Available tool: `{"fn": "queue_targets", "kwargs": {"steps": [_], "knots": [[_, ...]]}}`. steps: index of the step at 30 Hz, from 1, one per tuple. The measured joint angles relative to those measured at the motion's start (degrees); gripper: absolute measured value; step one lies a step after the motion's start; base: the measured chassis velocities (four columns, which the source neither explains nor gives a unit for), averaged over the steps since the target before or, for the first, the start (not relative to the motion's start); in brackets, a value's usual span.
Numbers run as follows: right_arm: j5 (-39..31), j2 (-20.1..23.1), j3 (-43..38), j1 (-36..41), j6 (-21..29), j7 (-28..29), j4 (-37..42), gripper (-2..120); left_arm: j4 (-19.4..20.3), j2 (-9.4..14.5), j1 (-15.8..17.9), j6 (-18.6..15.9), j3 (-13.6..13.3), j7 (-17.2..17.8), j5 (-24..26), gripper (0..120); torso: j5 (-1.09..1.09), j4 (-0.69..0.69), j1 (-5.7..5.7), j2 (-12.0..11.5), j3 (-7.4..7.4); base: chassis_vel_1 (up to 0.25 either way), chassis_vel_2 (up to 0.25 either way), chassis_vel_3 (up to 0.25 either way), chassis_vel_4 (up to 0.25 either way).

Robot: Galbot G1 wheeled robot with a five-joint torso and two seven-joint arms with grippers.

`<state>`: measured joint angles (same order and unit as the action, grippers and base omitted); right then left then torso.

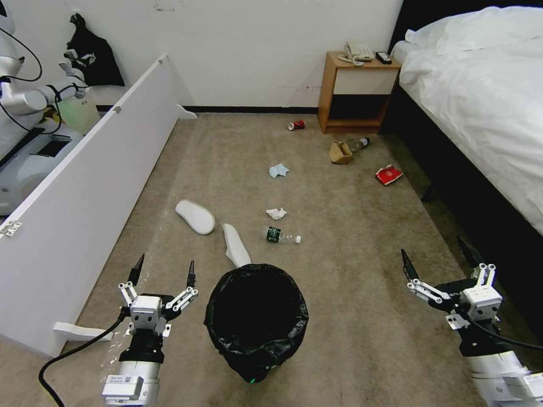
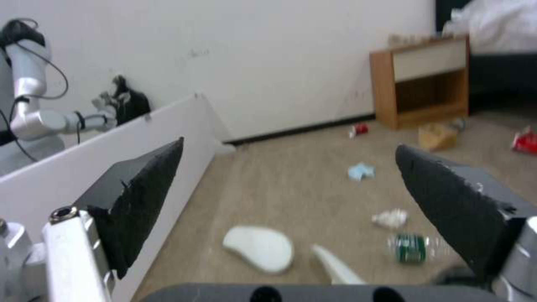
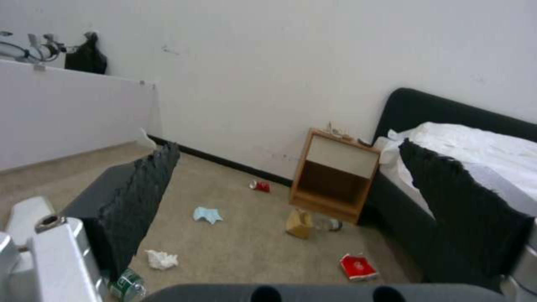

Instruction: Pick up the trash bin, then pick up the garbage from the floor and place it into the trash bin.

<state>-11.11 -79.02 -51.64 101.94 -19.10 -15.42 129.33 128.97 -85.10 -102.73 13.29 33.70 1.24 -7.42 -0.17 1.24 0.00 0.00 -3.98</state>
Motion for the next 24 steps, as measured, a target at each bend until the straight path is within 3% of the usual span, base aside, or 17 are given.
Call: {"fn": "queue_targets", "kwargs": {"steps": [4,7,11,13,19,22,24], "knots": [[0.01,-0.05,0.01,0.17,-0.13,-0.07,-0.01,100,0.15,0.57,-0.63,-2.25,-0.44,0.86,-0.75,100,0.0,0.0,0.0,0.0,0.0,0.0,0.0,0.0,0.0],[0.16,-0.15,0.05,0.41,-0.22,-0.1,-0.01,100,0.59,1.69,-1.87,-8.22,-1.81,3.93,0.73,100,0.0,-0.01,0.0,0.0,0.0,0.0,0.0,0.0,0.0],[0.33,-0.21,0.12,0.59,-0.28,-0.14,-0.11,100,1.03,2.89,-2.47,-11.91,-2.81,6.36,3.7,100,0.0,-0.01,0.0,0.0,0.0,0.0,0.0,0.0,0.0],[0.64,-0.27,0.42,0.77,-0.44,-0.25,-0.3,100,1.09,5.59,-1.66,-15.09,-3.79,8.73,7.45,100,0.0,-0.01,0.0,0.0,-0.01,0.0,0.0,0.0,0.0],[0.98,-0.38,0.8,0.97,-0.48,-0.28,-0.45,100,1.09,9.57,1.63,-20.54,-4.45,12.34,12.63,100,0.0,0.0,0.0,0.0,-0.01,0.0,0.0,0.0,0.0],[1.22,-0.35,0.83,1.49,-0.48,-0.29,-0.49,100,1.08,13.52,4.35,-25.36,-5.32,16.82,20.4,100,-0.01,0.0,0.0,0.0,-0.01,0.0,0.0,0.0,0.0],[1.25,-0.28,0.71,1.68,-0.49,-0.29,-0.49,100,1.11,14.46,4.99,-26.46,-5.55,17.82,22.5,100,-0.01,-0.01,0.0,0.0,-0.02,0.0,0.0,0.0,0.0]]}}
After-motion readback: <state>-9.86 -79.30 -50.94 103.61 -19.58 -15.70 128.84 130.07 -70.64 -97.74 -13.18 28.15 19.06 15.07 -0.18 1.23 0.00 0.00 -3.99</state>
